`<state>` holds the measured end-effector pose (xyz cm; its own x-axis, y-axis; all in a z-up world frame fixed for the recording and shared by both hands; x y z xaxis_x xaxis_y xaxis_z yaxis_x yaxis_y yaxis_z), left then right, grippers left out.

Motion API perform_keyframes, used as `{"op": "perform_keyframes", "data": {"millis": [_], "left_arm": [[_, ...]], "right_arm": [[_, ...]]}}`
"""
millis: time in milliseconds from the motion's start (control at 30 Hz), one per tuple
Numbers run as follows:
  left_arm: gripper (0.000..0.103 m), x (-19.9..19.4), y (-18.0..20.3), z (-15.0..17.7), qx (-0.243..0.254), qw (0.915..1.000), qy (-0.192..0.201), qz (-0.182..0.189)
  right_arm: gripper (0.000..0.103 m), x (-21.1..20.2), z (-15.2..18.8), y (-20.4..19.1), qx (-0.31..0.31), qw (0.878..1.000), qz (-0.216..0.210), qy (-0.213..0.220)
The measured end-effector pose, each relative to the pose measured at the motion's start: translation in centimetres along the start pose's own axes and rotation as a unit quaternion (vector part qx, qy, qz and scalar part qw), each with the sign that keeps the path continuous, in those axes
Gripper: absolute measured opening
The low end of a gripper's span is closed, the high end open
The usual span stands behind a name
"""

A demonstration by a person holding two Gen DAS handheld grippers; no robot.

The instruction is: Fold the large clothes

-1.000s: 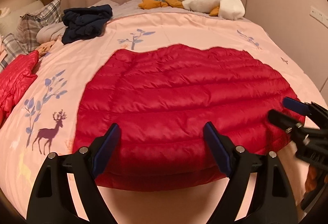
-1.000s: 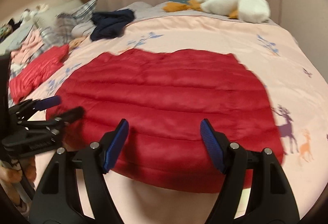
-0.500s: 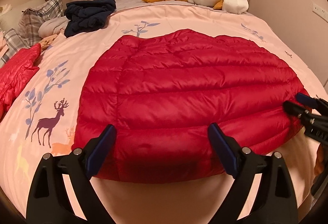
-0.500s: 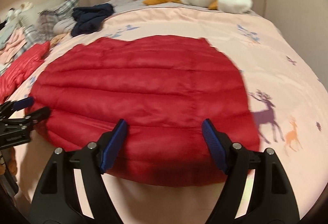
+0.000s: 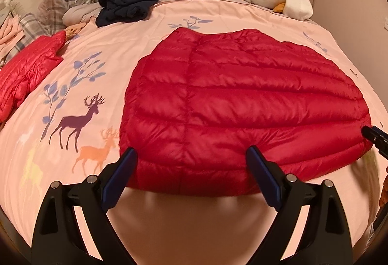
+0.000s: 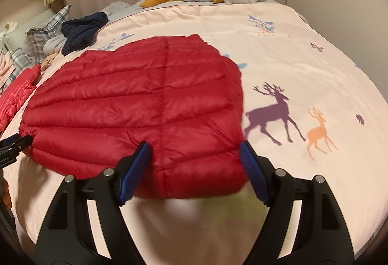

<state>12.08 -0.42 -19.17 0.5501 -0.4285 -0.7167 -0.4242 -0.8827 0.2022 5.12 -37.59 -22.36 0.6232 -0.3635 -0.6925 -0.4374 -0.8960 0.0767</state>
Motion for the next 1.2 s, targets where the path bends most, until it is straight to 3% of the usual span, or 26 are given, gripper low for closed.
{"op": "perform_keyframes", "data": {"millis": [333, 967, 1133, 1200], "left_arm": [[0.092, -1.0, -2.0, 0.4, -0.025, 0.9994, -0.002, -0.024], [0.092, -3.7, -2.3, -0.1, -0.037, 0.9984, 0.016, -0.039], [0.092, -5.5, -1.1, -1.1, -0.032, 0.9983, 0.033, -0.036], [0.098, -6.2, -0.7, -1.5, -0.031, 0.9982, 0.040, -0.034]], "right_arm": [[0.079, 0.5, 0.5, 1.6, 0.028, 0.999, -0.011, -0.019], [0.081, -2.2, -0.2, 5.6, 0.046, 0.997, 0.057, 0.002], [0.096, -4.8, -1.5, 4.5, 0.037, 0.997, 0.053, 0.031], [0.100, -6.0, -2.1, 3.8, 0.033, 0.998, 0.045, 0.042]]}}
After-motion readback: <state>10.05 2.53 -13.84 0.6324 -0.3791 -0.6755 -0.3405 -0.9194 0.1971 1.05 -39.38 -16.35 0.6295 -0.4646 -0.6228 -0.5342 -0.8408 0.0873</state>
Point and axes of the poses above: each gripper's, at about its wrist camera, not at the fingertips, and x roughly the way its jaws point, y to its right, z to its underside, the point moved 5 cm from there along x, roughly the way its jaws point, and after that the axes turned 15 degrees about z, right-handed, at the moved point
